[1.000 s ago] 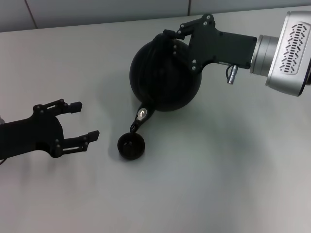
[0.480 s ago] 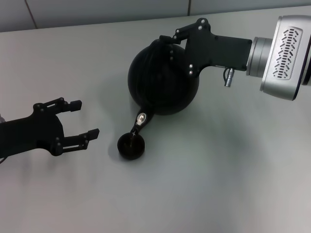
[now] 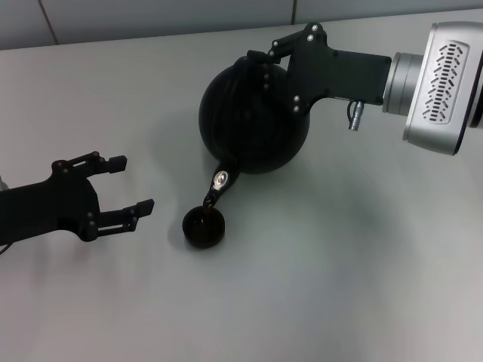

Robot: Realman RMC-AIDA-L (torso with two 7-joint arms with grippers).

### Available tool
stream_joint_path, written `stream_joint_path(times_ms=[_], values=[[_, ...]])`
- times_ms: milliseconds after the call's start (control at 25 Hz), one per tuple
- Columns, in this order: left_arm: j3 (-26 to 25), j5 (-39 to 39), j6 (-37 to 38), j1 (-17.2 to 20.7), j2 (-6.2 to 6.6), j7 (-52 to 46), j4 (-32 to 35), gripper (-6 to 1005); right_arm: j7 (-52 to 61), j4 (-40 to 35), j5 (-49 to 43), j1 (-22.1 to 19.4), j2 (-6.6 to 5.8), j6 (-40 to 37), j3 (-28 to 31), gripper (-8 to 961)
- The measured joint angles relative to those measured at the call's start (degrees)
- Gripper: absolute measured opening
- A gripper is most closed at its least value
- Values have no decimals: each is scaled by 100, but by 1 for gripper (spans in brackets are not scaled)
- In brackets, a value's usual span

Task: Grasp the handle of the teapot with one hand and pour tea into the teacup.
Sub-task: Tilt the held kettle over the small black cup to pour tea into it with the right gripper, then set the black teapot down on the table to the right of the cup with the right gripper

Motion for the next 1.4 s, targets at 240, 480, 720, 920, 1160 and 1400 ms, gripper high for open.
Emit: stream_joint_path(times_ms=[240, 480, 720, 920, 1160, 1400], values=[[3, 0, -15, -23, 0, 0, -9, 830, 0, 0, 0, 2, 0, 0, 0, 92], [-4, 0, -47, -37, 0, 0, -14, 830, -2, 2, -1, 2, 0, 0, 0, 90], [4, 0, -75, -37, 0, 0, -14, 830, -6, 2, -3, 16, 0, 0, -3, 91], [4, 0, -76, -35, 0, 0, -14, 830, -7, 35, 19, 25, 0, 0, -9, 91], [4, 0, -88, -35, 0, 0, -14, 830, -10, 186, 705, -72, -3, -73, -9, 90], [4, 0, -89, -35, 0, 0, -14, 830, 54, 462, 1336, -285, -14, -125, -9, 90]])
